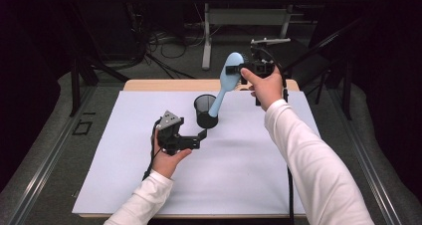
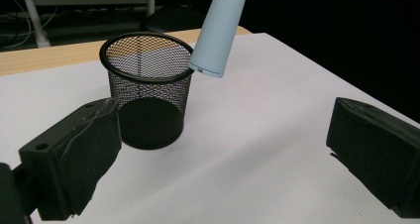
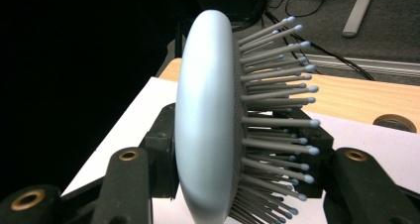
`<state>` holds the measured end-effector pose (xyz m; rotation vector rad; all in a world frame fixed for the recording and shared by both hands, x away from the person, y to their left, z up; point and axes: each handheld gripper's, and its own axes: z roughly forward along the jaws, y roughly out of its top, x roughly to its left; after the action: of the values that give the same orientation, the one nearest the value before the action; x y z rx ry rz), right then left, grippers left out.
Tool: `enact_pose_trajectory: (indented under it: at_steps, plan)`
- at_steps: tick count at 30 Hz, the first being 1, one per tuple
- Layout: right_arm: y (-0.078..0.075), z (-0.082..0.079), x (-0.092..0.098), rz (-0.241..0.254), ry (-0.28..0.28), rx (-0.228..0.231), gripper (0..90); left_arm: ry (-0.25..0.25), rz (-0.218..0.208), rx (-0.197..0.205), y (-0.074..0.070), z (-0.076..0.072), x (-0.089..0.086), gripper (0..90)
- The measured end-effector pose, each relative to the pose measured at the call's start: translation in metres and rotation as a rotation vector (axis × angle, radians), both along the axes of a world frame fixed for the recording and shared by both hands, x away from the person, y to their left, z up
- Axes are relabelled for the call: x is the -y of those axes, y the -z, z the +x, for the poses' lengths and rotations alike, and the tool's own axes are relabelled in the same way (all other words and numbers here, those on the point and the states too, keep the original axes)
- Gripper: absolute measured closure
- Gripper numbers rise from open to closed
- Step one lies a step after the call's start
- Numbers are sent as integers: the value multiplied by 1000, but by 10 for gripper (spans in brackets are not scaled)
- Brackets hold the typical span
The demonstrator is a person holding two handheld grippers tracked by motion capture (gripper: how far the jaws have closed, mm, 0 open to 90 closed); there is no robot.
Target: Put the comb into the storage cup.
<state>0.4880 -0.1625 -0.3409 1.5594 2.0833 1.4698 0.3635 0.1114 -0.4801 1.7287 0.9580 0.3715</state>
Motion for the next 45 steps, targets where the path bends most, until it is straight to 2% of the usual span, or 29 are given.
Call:
enact_pose_trajectory:
  at_steps: [9,18,24,45]
  plan:
    - [0,5,-13,-36,21,35,479,-4,-7,0,-1,0,-1,7]
    - [-3,6,-18,-34,26,54,481,-8,-8,1,-1,0,-2,7]
    - [-5,5,-23,-44,27,87,481,-7,-6,0,0,1,-2,7]
    - [-2,4,-46,-154,35,188,482,-10,-11,1,0,1,-3,7]
